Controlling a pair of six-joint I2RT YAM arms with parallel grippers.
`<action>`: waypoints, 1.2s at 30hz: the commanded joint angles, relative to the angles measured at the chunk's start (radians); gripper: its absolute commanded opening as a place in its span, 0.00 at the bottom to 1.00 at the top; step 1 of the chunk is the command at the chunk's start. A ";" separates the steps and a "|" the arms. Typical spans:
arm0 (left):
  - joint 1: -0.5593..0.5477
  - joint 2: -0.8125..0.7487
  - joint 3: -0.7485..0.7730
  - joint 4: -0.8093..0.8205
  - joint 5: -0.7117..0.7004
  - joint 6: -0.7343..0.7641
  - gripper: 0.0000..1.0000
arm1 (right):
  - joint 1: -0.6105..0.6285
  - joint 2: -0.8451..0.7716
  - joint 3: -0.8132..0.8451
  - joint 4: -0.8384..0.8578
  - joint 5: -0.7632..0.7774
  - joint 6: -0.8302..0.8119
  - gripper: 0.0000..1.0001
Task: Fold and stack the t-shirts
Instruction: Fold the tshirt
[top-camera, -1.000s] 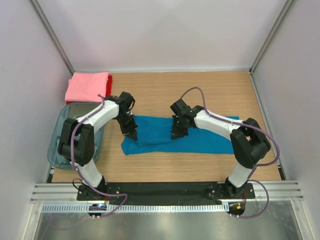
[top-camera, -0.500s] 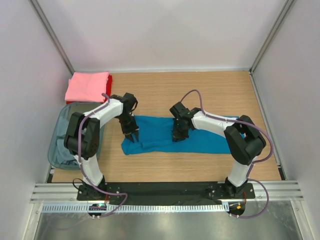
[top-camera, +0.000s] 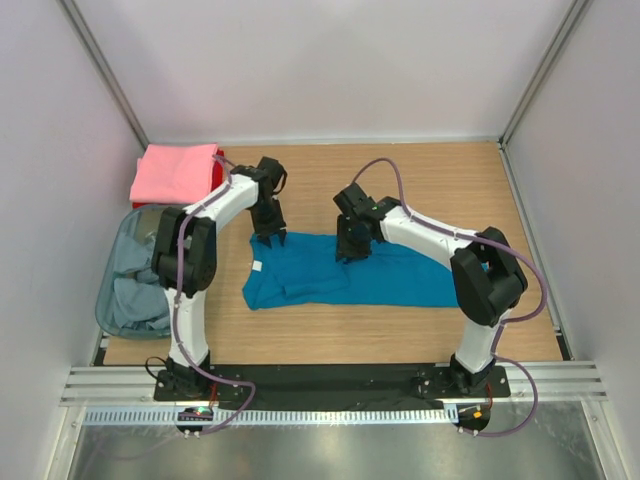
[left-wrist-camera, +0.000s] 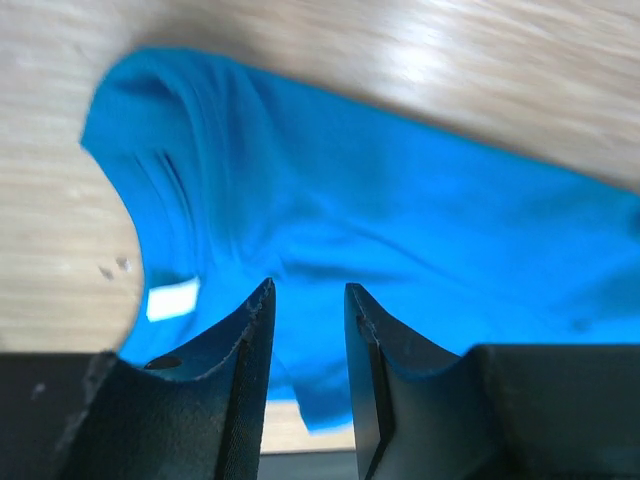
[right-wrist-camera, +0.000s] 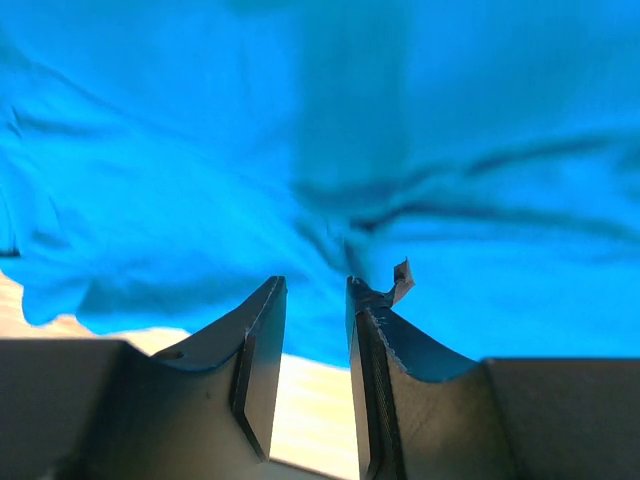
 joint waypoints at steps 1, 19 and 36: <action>0.015 0.069 0.042 -0.023 -0.127 0.028 0.35 | -0.051 0.064 0.064 0.029 0.030 -0.078 0.38; 0.051 0.204 0.166 -0.084 -0.192 0.013 0.36 | -0.412 -0.095 -0.070 -0.048 -0.004 -0.147 0.36; -0.213 -0.084 0.109 0.201 0.147 0.287 0.40 | -0.810 -0.086 -0.020 -0.363 0.217 0.111 0.33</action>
